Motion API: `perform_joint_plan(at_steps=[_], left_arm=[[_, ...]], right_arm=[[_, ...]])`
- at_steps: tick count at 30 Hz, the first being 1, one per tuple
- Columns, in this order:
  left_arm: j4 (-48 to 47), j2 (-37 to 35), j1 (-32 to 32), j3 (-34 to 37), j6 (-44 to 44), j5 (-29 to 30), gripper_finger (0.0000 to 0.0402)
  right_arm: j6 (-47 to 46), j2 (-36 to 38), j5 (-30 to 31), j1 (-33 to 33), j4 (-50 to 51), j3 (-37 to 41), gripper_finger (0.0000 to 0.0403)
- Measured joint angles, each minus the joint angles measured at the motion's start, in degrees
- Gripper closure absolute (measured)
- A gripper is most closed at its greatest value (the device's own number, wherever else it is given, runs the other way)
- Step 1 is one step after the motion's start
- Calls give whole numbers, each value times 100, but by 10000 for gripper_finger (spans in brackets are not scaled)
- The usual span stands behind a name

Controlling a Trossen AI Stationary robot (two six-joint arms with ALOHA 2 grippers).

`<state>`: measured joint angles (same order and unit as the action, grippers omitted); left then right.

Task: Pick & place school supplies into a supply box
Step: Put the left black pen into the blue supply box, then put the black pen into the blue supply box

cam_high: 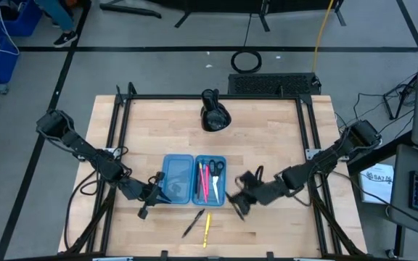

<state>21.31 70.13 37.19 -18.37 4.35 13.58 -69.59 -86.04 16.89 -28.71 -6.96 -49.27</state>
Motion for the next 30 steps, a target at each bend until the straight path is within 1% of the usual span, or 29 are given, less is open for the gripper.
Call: perform_joint_plan(at_steps=[3,4,6,8,12,15,17,21,26,28,30], left_arm=[[0,0,0,0,-14,0,371],[-1,0,1,0,-14,0,371],[-1,0,0,0,-14,0,371],[-5,0,0,0,-14,0,371],[-18,0,1,0,-14,-4,371],[-46,-2,3,0,-48,-4,371],[-87,0,4,0,-90,-7,371],[-196,-1,4,0,-159,-7,371],[-219,0,4,0,-313,-19,371],[-228,0,4,0,-313,-41,371],[-228,0,4,0,-287,-48,371]], right_arm=[[26,62,631,319,-267,0,364],[66,68,720,450,-268,0,369],[105,68,707,752,-157,0,376],[-81,4,542,1074,0,2,385],[-192,-183,53,1578,-93,-45,400],[-140,-328,-177,1768,-98,-346,402],[-51,-451,-306,1898,166,-615,402],[184,-714,-524,2024,619,-990,402],[208,-954,-985,2095,649,-1033,402],[461,-1045,-1246,2140,583,-1028,402],[697,-1036,-1259,2136,572,-1036,402]])
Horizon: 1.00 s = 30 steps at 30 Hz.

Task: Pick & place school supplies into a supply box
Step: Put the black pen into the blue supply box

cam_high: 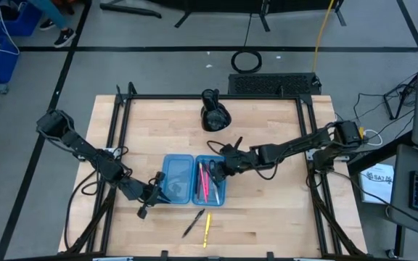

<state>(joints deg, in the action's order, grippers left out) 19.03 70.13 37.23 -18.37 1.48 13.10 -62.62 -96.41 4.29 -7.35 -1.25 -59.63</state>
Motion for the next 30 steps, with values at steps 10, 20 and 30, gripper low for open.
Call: perform_joint_plan(at_steps=[10,20,30], left_arm=[[80,0,0,0,1,-2,371],[815,-1,-4,0,76,46,371],[1080,182,236,-148,1731,542,371]], right_arm=[[2438,40,17,-212,2205,-1657,402],[4626,757,181,-841,568,-398,403],[4737,1077,713,-1130,-1618,1913,403]])
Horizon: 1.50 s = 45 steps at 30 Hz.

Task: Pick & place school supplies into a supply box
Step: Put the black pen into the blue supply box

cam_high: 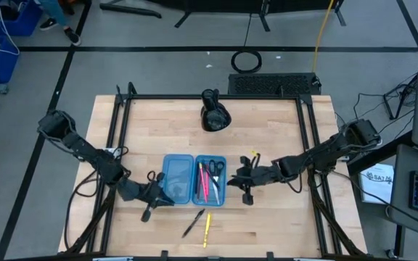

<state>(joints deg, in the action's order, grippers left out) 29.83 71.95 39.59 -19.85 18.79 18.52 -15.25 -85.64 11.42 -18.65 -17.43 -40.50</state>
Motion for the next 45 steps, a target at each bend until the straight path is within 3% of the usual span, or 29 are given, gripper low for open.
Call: perform_joint_plan(at_steps=[5,10,16,22,25,29,33,39,45], left_arm=[[-614,653,847,-902,197,1118,394],[-3247,1455,1050,-2657,2068,1782,395],[-5824,2863,649,-5097,3554,1236,395],[-7660,4206,154,-7096,4371,735,392],[-8236,4691,-63,-7724,4783,121,383],[-8404,5201,-252,-8048,5115,-956,332],[-8302,5472,-349,-8111,5391,-1591,254],[-8406,5560,-433,-8107,5569,-1260,162],[-8440,5560,-487,-8107,5597,-1297,156]], right_arm=[[177,6,210,-140,-117,404,403],[666,6,184,-315,-858,944,403],[1465,115,-872,-605,-2915,2051,403],[1280,553,-1003,-803,-4386,3182,403],[1186,839,-1005,-820,-4841,3583,403],[1125,1240,-1017,-822,-4992,3921,403],[1122,1425,-1176,-822,-4658,3955,403],[1154,1439,-1313,-820,-4707,3963,403],[1116,1439,-1466,-825,-4628,3965,403]])
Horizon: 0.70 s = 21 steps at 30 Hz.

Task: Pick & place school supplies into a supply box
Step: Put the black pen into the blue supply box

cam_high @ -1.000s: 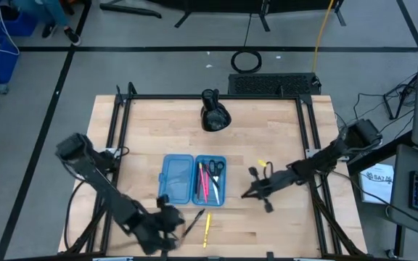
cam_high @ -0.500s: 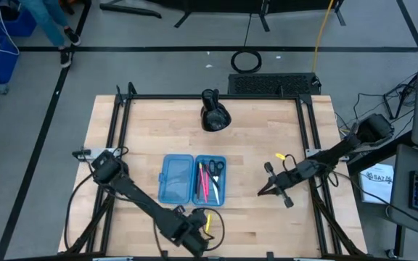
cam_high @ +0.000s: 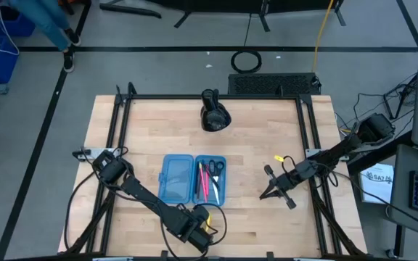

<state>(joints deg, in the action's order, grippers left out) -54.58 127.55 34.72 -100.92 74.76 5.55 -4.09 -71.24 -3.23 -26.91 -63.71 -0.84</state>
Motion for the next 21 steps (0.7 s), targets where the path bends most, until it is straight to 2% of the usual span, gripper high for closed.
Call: perform_joint_plan(at_steps=[6,11,21], left_arm=[[-436,0,9,3,64,-429,192],[-417,0,34,197,195,-447,220],[695,-97,26,1082,362,-515,246]], right_arm=[[25,0,-10,1,-10,4,403],[25,0,-8,1,-38,4,403],[23,0,8,1,-134,4,403]])
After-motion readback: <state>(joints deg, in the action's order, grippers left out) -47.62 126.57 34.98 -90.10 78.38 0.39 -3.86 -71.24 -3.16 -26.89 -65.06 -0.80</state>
